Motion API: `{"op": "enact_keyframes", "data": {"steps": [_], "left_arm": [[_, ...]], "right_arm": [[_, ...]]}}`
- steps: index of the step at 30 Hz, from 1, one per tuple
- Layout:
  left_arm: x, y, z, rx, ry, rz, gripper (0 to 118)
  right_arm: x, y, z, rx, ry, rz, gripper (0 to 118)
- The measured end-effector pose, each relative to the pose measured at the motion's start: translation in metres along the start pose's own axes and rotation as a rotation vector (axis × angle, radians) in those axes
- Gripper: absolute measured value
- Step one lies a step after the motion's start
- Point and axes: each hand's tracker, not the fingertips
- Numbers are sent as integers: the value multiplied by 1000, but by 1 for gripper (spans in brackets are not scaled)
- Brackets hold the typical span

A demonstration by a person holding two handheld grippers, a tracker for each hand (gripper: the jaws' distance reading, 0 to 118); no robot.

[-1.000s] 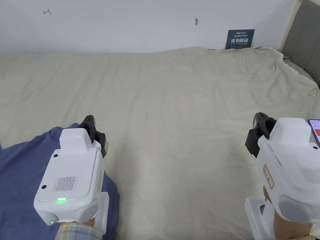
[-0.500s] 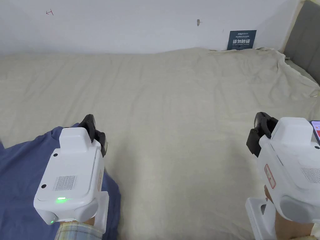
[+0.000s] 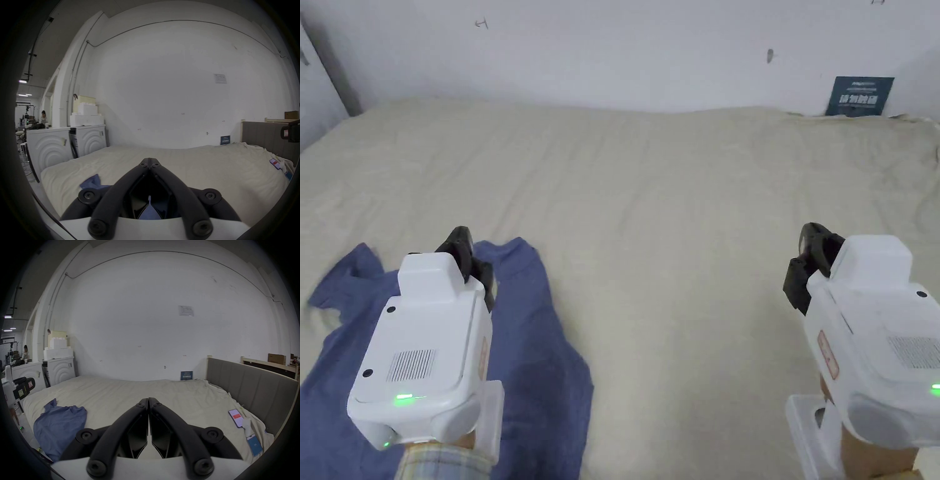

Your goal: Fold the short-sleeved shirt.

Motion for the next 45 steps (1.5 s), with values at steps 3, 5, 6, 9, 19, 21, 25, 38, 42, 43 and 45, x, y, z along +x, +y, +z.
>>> {"op": "enact_keyframes", "data": {"steps": [3,5,6,9,19,21,25,38,42,43,45], "left_arm": [[-29,2,5,-4,64,-5,0],[-49,3,11,-2,108,0,0],[-59,4,14,0,128,-4,0],[-85,4,24,-5,192,-19,0],[-144,0,56,-26,338,-33,0],[-150,-1,60,-33,354,-37,0],[-156,-4,65,-41,370,-33,0],[-158,-7,5,-329,192,53,0],[-154,-18,-36,-479,134,90,0],[-152,-22,-48,-537,116,101,0],[-150,-32,-71,-636,92,138,7]], "right_arm": [[-26,2,-10,11,60,6,0],[-43,1,-18,14,105,8,0],[-52,1,-22,15,125,9,0],[-83,3,-27,14,192,10,0],[-160,9,-31,10,351,16,0],[-167,12,-28,12,365,19,0],[-169,11,-30,15,378,22,0],[-151,9,-43,-2,333,32,0],[-148,7,-49,-15,312,36,0],[-147,6,-51,-20,308,36,0],[-140,1,-60,-31,298,38,0]]}}
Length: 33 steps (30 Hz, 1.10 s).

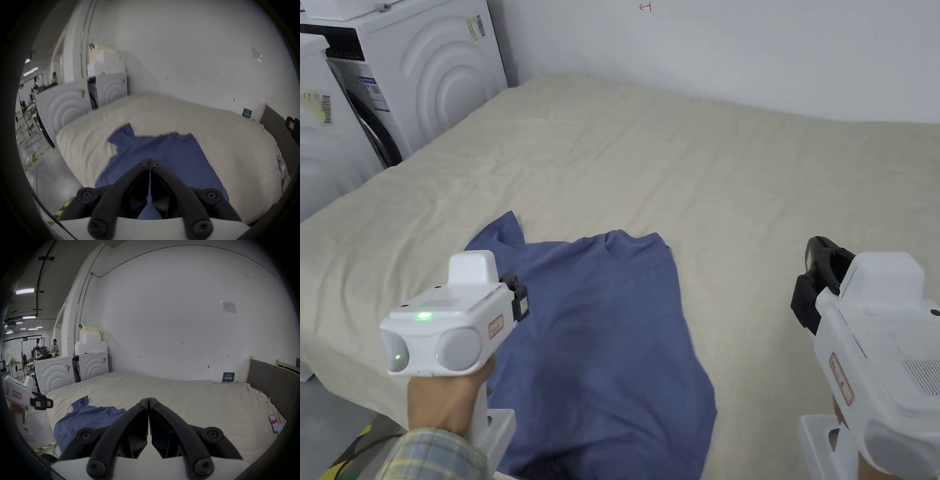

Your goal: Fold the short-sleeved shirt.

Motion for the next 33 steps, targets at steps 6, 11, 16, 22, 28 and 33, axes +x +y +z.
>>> {"op": "enact_keyframes", "data": {"steps": [6,11,16,22,28,33], "left_arm": [[12,-3,-76,-231,-28,22,89],[22,-19,-123,-366,-5,23,109],[22,-39,-167,-467,9,22,109],[30,-55,-184,-572,34,-4,83],[36,-48,-173,-548,-14,-50,50],[31,-48,-166,-501,-38,-74,0]], "right_arm": [[18,-15,-15,-37,-30,3,0],[33,-27,-24,-69,-51,5,0],[41,-35,-26,-100,-71,5,0],[52,-43,-26,-121,-92,-1,0],[55,-43,-22,-128,-104,-12,0],[56,-41,-20,-123,-109,-24,0]]}}
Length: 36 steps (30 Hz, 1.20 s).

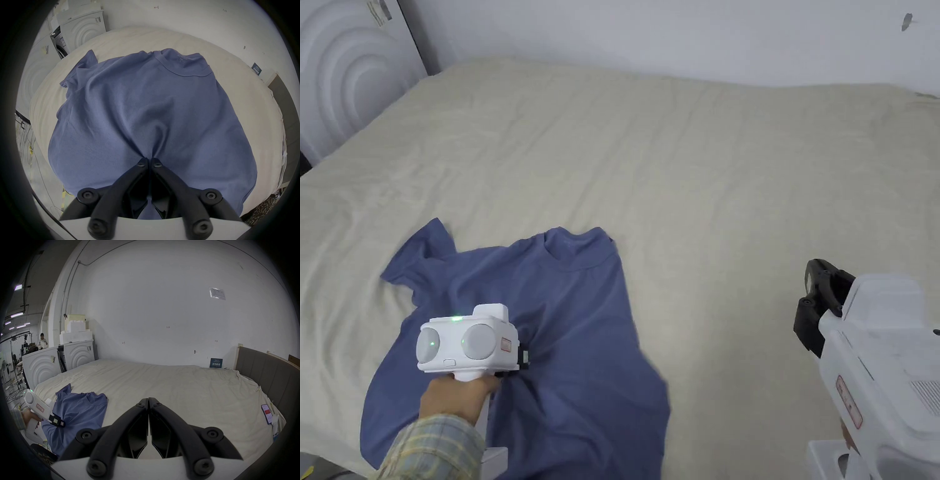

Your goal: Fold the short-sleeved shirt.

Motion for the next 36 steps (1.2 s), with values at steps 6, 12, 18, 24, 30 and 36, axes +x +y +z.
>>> {"op": "enact_keyframes", "data": {"steps": [6,12,18,24,30,36], "left_arm": [[-17,1,41,133,-146,131,0],[-15,17,94,236,-261,212,0],[44,41,148,342,-352,114,0],[126,73,205,440,-460,-61,0],[207,86,252,507,-567,-241,0],[279,78,279,524,-705,-370,0]], "right_arm": [[-4,10,16,15,-2,-12,0],[13,14,37,43,-20,-35,0],[32,20,68,78,-67,-41,0],[66,23,101,118,-136,-52,0],[95,28,132,156,-215,-62,0],[118,35,158,185,-295,-70,0]]}}
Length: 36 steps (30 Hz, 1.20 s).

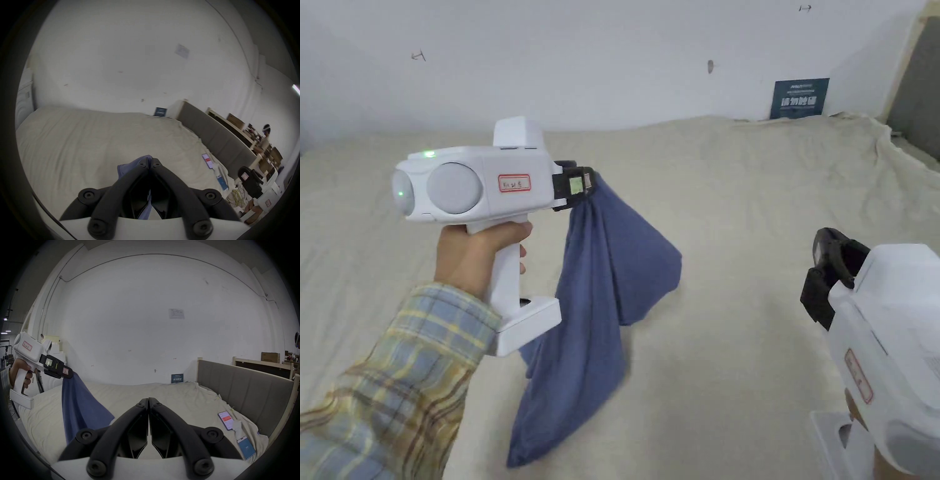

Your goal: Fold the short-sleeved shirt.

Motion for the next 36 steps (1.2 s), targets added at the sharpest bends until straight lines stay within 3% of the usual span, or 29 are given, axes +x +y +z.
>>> {"op": "enact_keyframes", "data": {"steps": [15,28,33,35,36], "left_arm": [[86,-73,-102,-261,-188,-119,0],[55,-201,-184,-636,-14,-141,0],[49,-238,-203,-728,67,-164,0],[47,-243,-204,-717,78,-161,0],[46,-243,-203,-700,78,-146,6]], "right_arm": [[60,-4,30,-14,-147,1,0],[58,-14,26,-71,-139,-8,0],[56,-12,28,-86,-130,-7,0],[76,-30,17,-91,-127,-6,0],[79,-34,15,-93,-126,-5,0]]}}
